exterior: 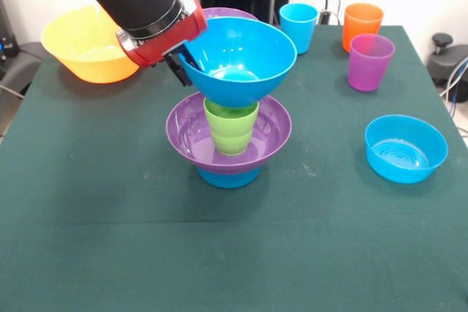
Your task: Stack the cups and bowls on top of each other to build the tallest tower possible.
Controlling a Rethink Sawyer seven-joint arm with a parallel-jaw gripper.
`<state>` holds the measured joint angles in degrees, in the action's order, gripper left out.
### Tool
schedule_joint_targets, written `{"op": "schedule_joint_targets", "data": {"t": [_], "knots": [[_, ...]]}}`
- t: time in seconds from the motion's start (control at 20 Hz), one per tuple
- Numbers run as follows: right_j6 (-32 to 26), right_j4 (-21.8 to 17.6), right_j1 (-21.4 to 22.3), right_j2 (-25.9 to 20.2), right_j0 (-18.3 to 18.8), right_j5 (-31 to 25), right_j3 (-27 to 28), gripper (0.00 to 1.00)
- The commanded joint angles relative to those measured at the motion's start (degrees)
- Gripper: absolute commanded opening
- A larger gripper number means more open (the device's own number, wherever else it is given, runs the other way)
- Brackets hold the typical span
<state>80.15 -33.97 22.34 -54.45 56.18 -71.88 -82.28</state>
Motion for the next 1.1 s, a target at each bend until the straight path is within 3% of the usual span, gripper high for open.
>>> {"op": "schedule_joint_targets", "data": {"t": [0.05,1.1], "knots": [[-17.2,-2.6,0.8,2.1,-2.8,-5.9,3.5,0.0],[-16.1,-1.7,-1.0,1.4,-3.1,-3.0,4.1,0.0]]}}
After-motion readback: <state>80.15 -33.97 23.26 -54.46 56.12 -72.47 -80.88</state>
